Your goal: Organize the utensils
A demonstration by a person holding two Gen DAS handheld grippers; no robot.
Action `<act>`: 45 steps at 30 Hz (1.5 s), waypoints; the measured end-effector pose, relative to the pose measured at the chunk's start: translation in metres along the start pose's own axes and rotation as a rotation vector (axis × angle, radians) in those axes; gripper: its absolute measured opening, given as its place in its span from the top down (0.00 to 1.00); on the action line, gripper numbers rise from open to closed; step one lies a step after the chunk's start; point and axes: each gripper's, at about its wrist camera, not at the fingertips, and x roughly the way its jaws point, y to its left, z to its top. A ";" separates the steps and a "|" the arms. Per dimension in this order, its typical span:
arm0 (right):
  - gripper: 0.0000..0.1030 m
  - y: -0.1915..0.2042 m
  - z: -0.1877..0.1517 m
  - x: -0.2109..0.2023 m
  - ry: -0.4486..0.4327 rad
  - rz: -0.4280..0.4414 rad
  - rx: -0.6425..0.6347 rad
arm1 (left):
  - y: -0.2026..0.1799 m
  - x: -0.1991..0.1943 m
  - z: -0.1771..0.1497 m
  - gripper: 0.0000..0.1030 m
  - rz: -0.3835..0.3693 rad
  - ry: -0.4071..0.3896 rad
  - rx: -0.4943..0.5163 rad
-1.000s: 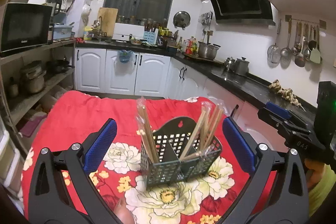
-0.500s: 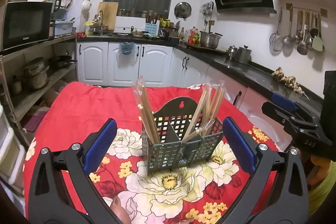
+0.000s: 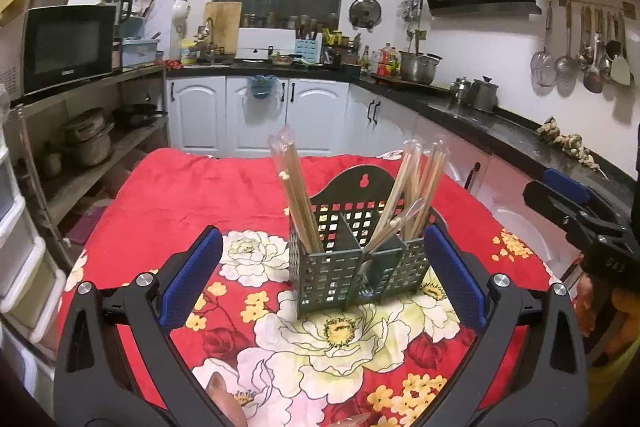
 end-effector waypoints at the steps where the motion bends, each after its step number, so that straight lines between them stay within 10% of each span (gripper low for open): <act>1: 0.09 0.000 0.000 0.000 -0.003 -0.004 0.000 | 0.000 0.000 -0.001 0.10 0.002 0.002 0.000; 30: 0.06 0.004 -0.059 0.008 0.156 -0.057 0.025 | -0.008 0.008 -0.055 0.10 -0.010 0.108 -0.005; 45: 0.06 0.015 -0.106 -0.011 0.154 -0.094 0.036 | -0.022 -0.008 -0.085 0.10 0.000 0.033 0.008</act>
